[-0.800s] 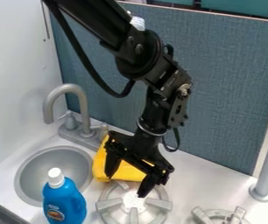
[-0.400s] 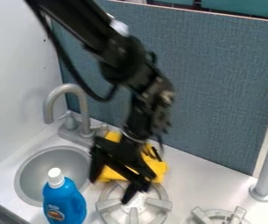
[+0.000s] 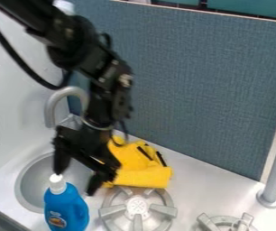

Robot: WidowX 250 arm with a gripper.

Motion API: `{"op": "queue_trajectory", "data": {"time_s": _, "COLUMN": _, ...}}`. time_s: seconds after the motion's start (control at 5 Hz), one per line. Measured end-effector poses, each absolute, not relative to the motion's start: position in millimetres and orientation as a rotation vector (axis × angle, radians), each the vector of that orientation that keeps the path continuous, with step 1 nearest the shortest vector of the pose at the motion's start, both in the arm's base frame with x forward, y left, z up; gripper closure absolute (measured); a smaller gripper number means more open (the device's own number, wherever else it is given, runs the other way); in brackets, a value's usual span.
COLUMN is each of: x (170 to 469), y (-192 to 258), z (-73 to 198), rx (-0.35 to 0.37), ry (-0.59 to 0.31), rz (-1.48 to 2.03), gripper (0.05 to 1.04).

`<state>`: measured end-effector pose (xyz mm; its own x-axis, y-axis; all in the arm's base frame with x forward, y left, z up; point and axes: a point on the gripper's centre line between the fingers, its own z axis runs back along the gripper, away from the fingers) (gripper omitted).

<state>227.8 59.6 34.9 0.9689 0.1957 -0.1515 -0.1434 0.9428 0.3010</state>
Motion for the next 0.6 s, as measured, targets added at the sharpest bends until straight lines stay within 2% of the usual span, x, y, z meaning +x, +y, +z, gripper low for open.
{"op": "queue_trajectory", "data": {"time_s": 0.2, "x": 220, "y": 80, "z": 35, "rx": 0.286, "ry": 0.198, "rz": 0.196, "gripper": 0.083}}
{"op": "queue_trajectory", "data": {"time_s": 0.6, "x": 222, "y": 91, "z": 24, "rx": 0.271, "ry": 0.183, "rz": 0.181, "gripper": 0.083}}
